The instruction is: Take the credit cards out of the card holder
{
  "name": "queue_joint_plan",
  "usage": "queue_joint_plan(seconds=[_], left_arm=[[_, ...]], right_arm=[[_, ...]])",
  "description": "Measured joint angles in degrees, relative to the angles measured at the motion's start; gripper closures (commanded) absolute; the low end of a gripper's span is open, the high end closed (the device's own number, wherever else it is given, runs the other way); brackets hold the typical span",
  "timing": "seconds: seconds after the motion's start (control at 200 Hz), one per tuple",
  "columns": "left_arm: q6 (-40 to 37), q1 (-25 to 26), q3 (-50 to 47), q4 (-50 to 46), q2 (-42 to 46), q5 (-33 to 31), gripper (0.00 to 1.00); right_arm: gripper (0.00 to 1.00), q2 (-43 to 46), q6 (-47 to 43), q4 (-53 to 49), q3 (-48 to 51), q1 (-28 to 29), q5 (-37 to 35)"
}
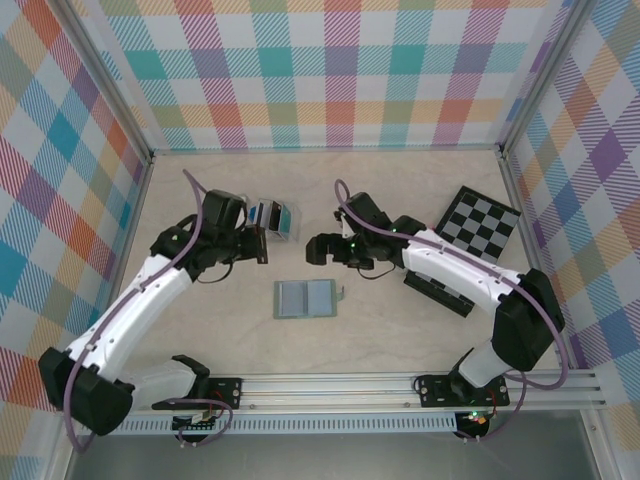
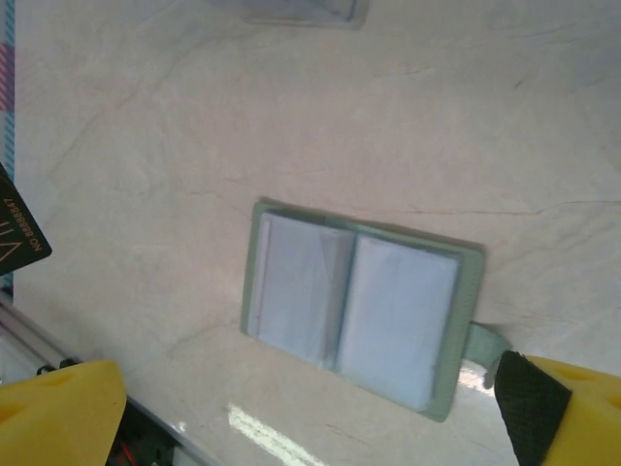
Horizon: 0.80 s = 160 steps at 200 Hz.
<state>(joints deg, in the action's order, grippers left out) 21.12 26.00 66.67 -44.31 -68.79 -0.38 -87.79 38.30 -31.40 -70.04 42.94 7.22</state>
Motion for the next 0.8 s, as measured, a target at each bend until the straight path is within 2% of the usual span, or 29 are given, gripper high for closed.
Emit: queue_joint_plan(seconds=[0.18, 0.415, 0.605, 0.8], left_arm=[[-5.0, -2.4, 7.8, 2.4, -13.8, -0.8, 1.0], [-10.1, -5.9, 22.8, 2.4, -31.7, -0.6, 1.0], [-13.1, -7.5, 32.8, 0.0, -41.5, 0.0, 1.0], [-15.0, -7.8, 35.6, -2.1, -45.9, 0.2, 1.0]], right_arm=[[0.0, 0.0, -0.2, -0.4, 0.0, -4.5, -1.0], [0.0, -2.1, -0.2, -0.9, -0.1, -8.4, -0.7], [0.0, -4.3, -0.2, -1.8, -0.6, -8.7, -0.5], [0.0, -4.9, -0.2, -2.5, -2.0, -8.8, 0.0]])
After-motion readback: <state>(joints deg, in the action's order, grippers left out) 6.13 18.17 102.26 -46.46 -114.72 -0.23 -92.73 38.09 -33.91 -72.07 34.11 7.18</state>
